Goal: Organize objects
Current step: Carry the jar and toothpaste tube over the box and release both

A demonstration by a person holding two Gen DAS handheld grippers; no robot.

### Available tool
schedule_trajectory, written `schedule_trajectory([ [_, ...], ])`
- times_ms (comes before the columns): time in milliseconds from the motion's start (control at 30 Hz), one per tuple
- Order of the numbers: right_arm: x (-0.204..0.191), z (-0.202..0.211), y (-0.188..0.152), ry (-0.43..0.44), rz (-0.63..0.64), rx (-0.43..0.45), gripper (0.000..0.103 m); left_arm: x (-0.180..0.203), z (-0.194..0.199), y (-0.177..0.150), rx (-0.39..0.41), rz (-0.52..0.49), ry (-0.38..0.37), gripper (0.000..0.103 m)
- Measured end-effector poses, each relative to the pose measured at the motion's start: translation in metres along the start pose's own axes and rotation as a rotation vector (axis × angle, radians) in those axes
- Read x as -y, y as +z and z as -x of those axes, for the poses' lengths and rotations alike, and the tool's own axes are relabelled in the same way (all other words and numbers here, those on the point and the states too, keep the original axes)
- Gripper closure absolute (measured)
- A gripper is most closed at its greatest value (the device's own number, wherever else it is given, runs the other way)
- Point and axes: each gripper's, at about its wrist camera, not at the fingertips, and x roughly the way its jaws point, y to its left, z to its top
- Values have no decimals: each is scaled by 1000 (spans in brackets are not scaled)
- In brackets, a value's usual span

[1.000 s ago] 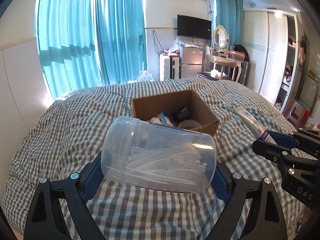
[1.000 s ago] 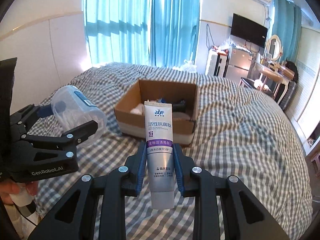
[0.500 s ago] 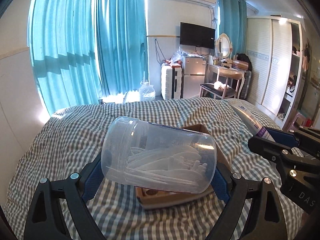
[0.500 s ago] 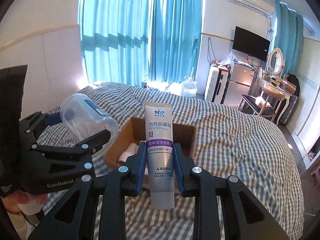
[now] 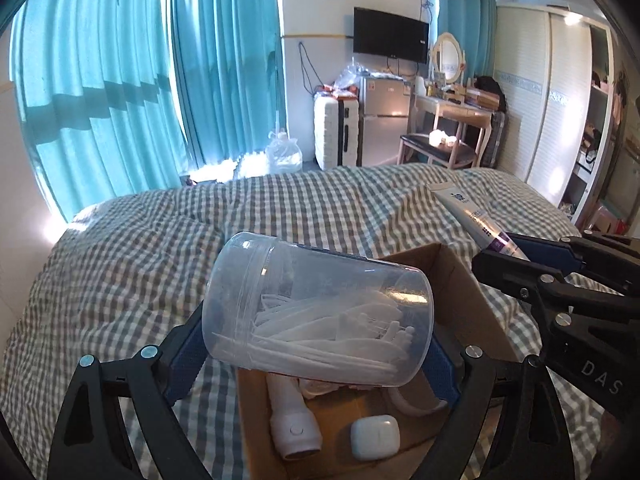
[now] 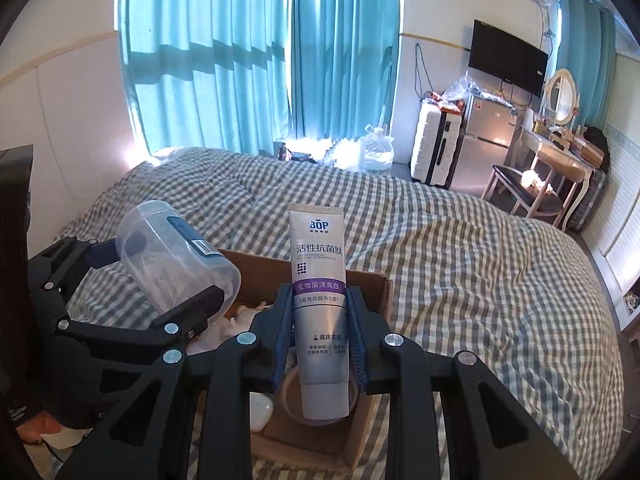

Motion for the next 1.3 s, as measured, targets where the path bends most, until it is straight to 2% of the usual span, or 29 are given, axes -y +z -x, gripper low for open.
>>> schedule_trajectory([
  [333, 21, -60, -21, 24, -45, -88, 78, 7, -52, -22, -97, -5, 0, 10],
  [633, 18, -72, -33, 37, -50, -119, 77, 15, -60, -31, -131, -21, -3, 10],
  [733, 16, -67, -35, 23, -49, -111, 77, 17, -58, -33, -132, -30, -27, 9],
  [867, 17, -59, -32, 32, -60, -101, 76, 21, -56, -29, -126, -48, -12, 7],
  [933, 19, -53, -29, 34, -76, -86, 61, 23, -51, -27, -115, -49, -16, 4],
  [1200, 13, -5, -17, 21, -91, -13, 56, 14, -7, -14, -61, -7, -16, 2],
  [1300, 10, 25, -12, 8, -91, 31, 48, 11, 20, -5, -23, 4, -14, 2],
])
